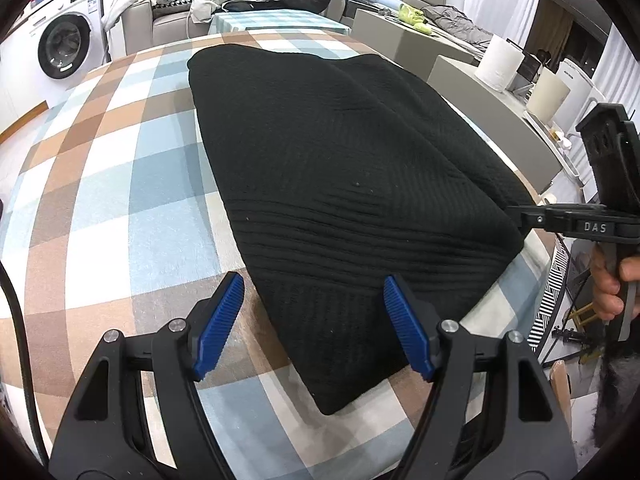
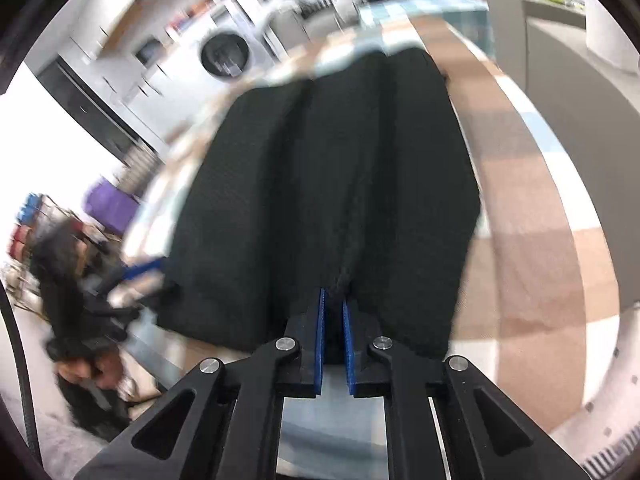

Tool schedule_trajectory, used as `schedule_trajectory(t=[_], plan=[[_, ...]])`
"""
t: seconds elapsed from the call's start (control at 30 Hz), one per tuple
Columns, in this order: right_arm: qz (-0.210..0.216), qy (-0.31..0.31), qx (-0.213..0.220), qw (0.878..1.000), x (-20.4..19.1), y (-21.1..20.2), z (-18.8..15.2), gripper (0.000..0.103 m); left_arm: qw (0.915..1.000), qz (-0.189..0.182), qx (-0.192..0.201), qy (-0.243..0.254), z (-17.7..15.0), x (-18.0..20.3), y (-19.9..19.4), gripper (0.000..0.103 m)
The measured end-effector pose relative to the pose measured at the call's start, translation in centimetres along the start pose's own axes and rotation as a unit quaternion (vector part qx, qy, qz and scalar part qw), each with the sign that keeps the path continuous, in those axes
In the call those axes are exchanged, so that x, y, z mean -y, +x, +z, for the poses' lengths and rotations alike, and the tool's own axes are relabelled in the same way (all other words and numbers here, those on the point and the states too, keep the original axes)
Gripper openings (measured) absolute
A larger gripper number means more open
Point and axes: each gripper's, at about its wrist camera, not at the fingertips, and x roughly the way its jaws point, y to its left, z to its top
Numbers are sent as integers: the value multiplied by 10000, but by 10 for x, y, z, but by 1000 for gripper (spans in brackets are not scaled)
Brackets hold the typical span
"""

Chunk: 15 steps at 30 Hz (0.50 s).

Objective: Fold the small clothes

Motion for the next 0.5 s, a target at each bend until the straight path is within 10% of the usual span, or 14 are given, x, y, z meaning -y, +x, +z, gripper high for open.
schedule_trajectory(t=[0.17, 0.5], plan=[[-191, -324, 579, 9976, -23, -16, 29, 43, 9996, -13, 200, -187, 11, -15, -10, 70], [65, -368, 583, 9976, -64, 78, 137, 49, 9938, 525, 536, -823, 55, -67, -2, 70]])
